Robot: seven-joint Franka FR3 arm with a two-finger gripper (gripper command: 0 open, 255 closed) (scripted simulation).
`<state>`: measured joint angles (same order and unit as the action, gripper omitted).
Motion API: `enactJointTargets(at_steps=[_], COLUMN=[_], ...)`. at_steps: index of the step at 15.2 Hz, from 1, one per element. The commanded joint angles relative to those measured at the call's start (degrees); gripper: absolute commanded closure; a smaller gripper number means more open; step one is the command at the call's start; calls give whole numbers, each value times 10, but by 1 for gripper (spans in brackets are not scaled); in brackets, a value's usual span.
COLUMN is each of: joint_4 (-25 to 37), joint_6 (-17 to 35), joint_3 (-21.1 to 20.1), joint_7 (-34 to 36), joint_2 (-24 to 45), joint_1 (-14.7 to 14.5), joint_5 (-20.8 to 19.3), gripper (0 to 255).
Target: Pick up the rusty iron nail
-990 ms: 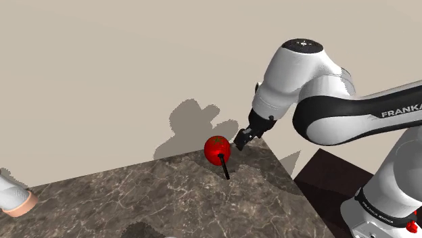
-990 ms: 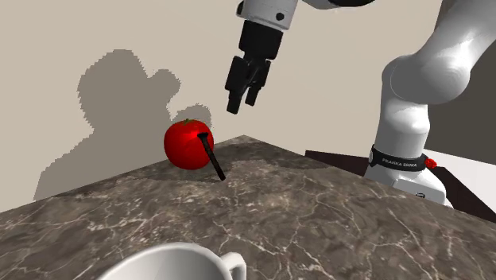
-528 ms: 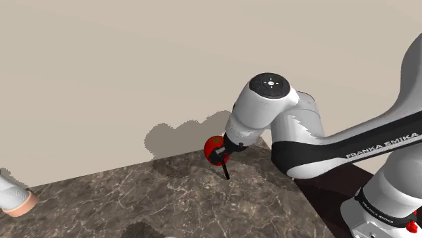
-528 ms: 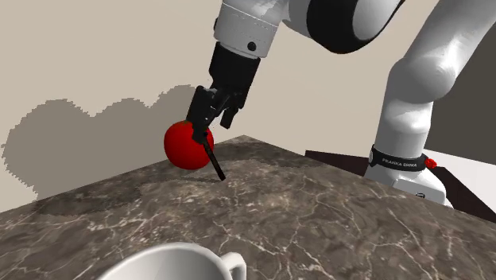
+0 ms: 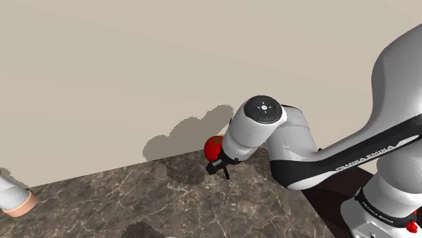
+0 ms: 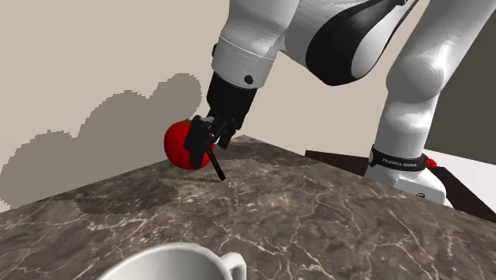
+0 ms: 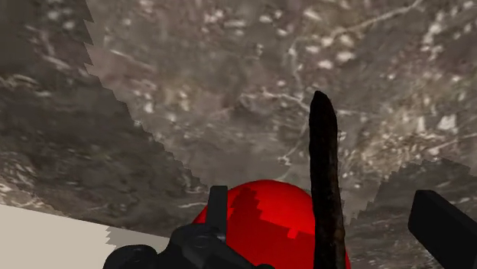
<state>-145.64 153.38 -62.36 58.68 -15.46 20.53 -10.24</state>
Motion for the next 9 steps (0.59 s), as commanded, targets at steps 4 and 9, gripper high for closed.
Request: enactJointTargets(at_steps=[4,9], joint_4=[-2,-2], joint_6=[6,6], joint_3=[-9,-9], joint_7=[8,8], joint_2=[4,5], joint_1=[9,10], joint_5=[-8,-9], gripper=[255,255])
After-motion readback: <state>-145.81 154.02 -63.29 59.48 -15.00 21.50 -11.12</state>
